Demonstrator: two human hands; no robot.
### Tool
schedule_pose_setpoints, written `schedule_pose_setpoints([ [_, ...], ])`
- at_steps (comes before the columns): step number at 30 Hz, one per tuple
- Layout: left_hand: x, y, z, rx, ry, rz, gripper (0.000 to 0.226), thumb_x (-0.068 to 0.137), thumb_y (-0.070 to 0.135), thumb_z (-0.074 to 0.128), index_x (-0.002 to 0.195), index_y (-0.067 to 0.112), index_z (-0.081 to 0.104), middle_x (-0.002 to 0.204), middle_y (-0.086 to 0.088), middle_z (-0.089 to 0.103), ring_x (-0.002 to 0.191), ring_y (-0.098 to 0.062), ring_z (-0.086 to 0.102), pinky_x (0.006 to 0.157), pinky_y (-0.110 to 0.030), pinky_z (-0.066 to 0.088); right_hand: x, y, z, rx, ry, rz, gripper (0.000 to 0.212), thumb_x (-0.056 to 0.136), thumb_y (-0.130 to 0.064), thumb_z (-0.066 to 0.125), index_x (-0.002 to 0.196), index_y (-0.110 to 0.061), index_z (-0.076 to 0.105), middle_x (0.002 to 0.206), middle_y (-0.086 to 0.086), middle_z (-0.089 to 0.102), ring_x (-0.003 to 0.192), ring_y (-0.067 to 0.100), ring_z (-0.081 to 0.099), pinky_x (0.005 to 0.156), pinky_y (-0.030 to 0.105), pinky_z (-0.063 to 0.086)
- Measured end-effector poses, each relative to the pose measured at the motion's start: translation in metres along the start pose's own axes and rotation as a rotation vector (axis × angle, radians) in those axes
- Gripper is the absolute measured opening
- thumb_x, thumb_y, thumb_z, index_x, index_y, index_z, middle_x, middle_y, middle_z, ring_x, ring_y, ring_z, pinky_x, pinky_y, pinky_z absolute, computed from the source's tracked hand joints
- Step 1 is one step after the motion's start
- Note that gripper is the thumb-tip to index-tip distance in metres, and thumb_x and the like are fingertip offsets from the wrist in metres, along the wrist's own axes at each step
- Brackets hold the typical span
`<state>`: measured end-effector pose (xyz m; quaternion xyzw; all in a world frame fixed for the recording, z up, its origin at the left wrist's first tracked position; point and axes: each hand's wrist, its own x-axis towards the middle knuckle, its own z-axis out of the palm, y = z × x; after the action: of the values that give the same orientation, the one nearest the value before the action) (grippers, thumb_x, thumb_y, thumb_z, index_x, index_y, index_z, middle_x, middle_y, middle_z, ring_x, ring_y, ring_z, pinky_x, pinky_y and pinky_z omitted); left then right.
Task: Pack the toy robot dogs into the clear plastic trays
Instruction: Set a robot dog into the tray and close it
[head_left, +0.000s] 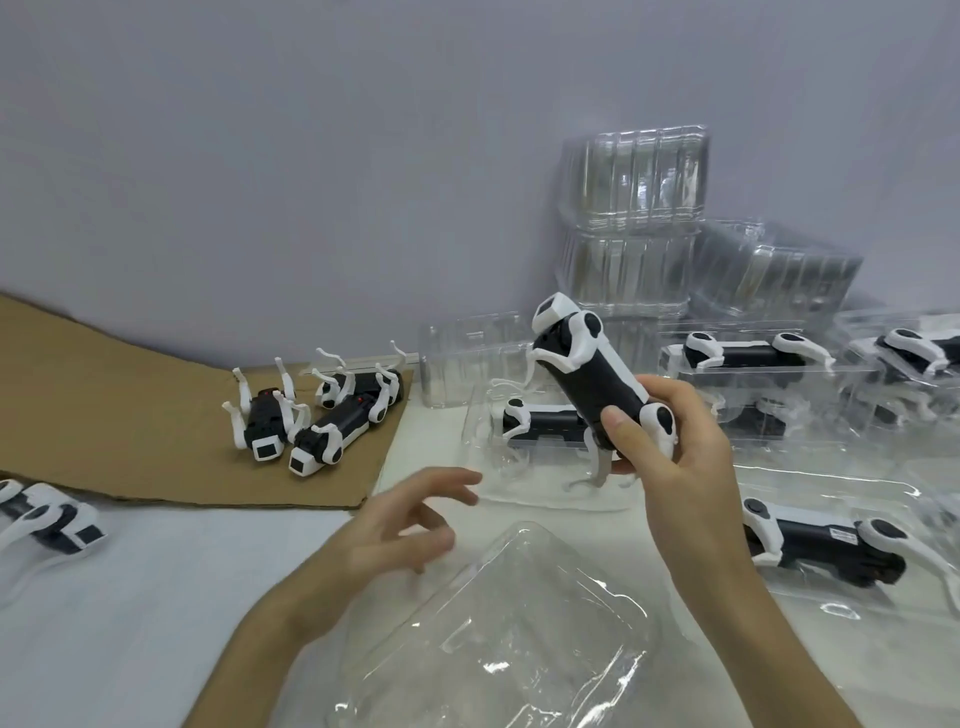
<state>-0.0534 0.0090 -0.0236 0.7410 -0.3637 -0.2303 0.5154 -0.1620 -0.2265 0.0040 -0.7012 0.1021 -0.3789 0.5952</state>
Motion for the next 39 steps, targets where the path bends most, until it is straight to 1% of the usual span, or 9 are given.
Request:
schedule_pose_setpoints([
  [5,0.004,0.008,0.027,0.108,-0.136,-0.008,0.064,0.076,0.027,0.076,0.134,0.045,0.056,0.138,0.014,0.055,0.091,-0.016,0.059,0.077,-0.033,0.054,-0.002,-0.003,0.001,-0.028,-0.029,-0.001,0.021,0.083,-0.04,0.063,0.102,-0.035,0.064,0.094,-0.015,0.068,0.085,0.012,0.066,0.079,0.045,0.057],
  [8,0.002,0.01,0.028,0.074,0.035,0.006,0.065,0.074,0.013,0.067,0.13,0.045,0.06,0.134,0.013,0.058,0.085,-0.013,0.056,0.076,-0.036,0.055,-0.004,-0.003,0.001,-0.035,-0.052,-0.001,0.025,0.081,-0.039,0.066,0.104,-0.03,0.066,0.093,-0.013,0.067,0.089,0.018,0.066,0.082,0.049,0.057],
  [12,0.004,0.003,0.023,-0.005,0.301,-0.015,0.075,0.062,0.014,0.056,0.129,0.047,0.058,0.133,0.02,0.056,0.108,-0.009,0.054,0.081,-0.028,0.052,-0.006,-0.005,0.001,-0.022,-0.034,-0.015,0.03,0.078,-0.038,0.069,0.106,-0.03,0.068,0.093,-0.015,0.068,0.08,0.01,0.062,0.066,0.014,0.048],
  [16,0.009,-0.005,0.019,-0.158,0.38,-0.043,0.072,0.059,0.011,0.055,0.127,0.033,0.061,0.13,0.014,0.064,0.125,-0.001,0.054,0.09,-0.025,0.048,-0.006,-0.006,0.0,0.008,-0.041,-0.012,0.03,0.078,-0.036,0.07,0.107,-0.027,0.068,0.091,-0.013,0.069,0.079,0.003,0.062,0.064,0.01,0.045],
  [19,0.009,-0.007,0.017,-0.2,0.471,-0.044,0.058,0.064,0.012,0.064,0.117,0.033,0.067,0.108,0.006,0.071,0.111,-0.009,0.063,0.092,-0.03,0.046,-0.006,-0.009,0.002,0.049,-0.035,-0.009,0.031,0.077,-0.034,0.07,0.108,-0.027,0.068,0.092,-0.013,0.07,0.078,0.001,0.062,0.062,0.009,0.044],
  [22,0.01,-0.008,0.013,-0.128,0.511,-0.07,0.052,0.059,0.012,0.066,0.103,0.04,0.071,0.089,0.009,0.06,0.09,-0.008,0.057,0.082,-0.024,0.046,-0.006,-0.01,0.002,0.055,-0.054,-0.006,0.03,0.075,-0.031,0.072,0.105,-0.029,0.069,0.093,-0.013,0.071,0.081,0.004,0.063,0.062,0.009,0.044],
  [29,0.011,0.0,0.021,-0.034,0.523,-0.095,0.04,0.065,0.015,0.083,0.097,0.036,0.073,0.093,-0.002,0.045,0.081,-0.007,0.048,0.071,-0.001,0.04,-0.006,-0.007,-0.001,-0.046,-0.058,0.038,0.034,0.078,-0.011,0.081,0.099,-0.036,0.072,0.098,-0.014,0.071,0.089,0.006,0.064,0.064,0.011,0.047],
  [35,0.01,0.001,0.031,0.116,0.575,-0.076,0.041,0.063,0.03,0.066,0.103,0.036,0.066,0.081,0.003,0.042,0.072,-0.015,0.043,0.071,-0.026,0.038,-0.008,-0.012,-0.002,-0.042,-0.024,0.003,0.036,0.078,-0.004,0.08,0.102,-0.03,0.072,0.102,-0.012,0.07,0.097,0.005,0.064,0.075,0.023,0.055],
  [39,0.01,0.001,0.03,0.1,0.544,-0.147,0.041,0.064,0.032,0.061,0.105,0.035,0.062,0.074,0.003,0.045,0.073,-0.013,0.05,0.069,-0.03,0.039,-0.01,-0.015,-0.001,-0.046,-0.043,-0.036,0.035,0.077,-0.005,0.081,0.1,-0.03,0.072,0.1,-0.009,0.07,0.094,0.006,0.063,0.072,0.011,0.05],
])
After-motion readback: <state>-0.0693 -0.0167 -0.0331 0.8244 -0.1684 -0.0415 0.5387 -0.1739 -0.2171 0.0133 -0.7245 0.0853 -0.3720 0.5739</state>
